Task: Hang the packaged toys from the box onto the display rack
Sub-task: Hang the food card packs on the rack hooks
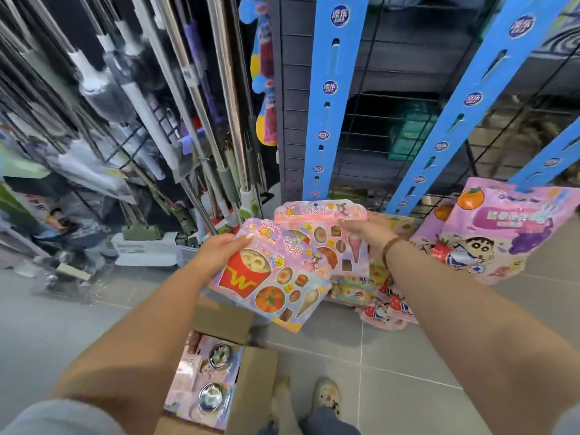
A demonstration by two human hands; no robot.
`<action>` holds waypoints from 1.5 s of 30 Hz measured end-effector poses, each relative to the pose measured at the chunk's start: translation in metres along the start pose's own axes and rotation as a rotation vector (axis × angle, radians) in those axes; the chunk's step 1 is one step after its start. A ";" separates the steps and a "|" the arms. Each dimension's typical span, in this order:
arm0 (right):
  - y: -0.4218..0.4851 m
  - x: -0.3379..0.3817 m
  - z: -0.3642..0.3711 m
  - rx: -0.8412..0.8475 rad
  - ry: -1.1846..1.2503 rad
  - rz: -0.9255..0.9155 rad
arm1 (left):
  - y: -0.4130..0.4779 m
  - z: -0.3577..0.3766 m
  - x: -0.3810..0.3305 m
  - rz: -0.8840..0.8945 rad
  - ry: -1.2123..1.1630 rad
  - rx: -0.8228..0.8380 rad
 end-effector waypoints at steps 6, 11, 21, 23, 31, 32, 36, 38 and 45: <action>-0.009 0.002 0.007 -0.065 0.047 -0.013 | 0.009 -0.005 -0.005 -0.003 0.015 0.067; -0.011 -0.002 0.011 -0.106 0.086 0.002 | 0.011 -0.001 -0.009 -0.011 0.002 0.109; -0.001 0.001 0.010 -0.115 0.137 -0.011 | 0.013 0.006 -0.004 -0.030 0.011 0.164; 0.003 -0.001 0.006 -0.122 0.129 0.004 | 0.013 0.010 -0.003 -0.036 0.004 0.172; 0.014 -0.001 0.008 -0.086 0.190 0.008 | 0.012 0.022 0.001 -0.063 -0.090 0.196; 0.015 -0.005 0.010 -0.078 0.181 0.023 | 0.012 0.023 0.001 -0.067 -0.111 0.197; 0.017 -0.017 0.015 -0.070 0.121 0.064 | 0.013 0.024 0.003 -0.070 -0.144 0.189; 0.011 -0.014 0.017 -0.079 0.073 0.060 | 0.014 0.023 0.003 -0.068 -0.148 0.184; 0.025 -0.025 0.019 -0.140 -0.134 0.111 | 0.016 0.023 0.003 -0.072 -0.223 0.173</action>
Point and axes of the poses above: each hand's wrist, its own y-axis towards the middle knuckle, its own z-axis out of the palm, x = y × z, the point moved 6 cm from there along y, towards the middle knuckle, and after that the axes turned 2 degrees about x, right-handed, at the moved point
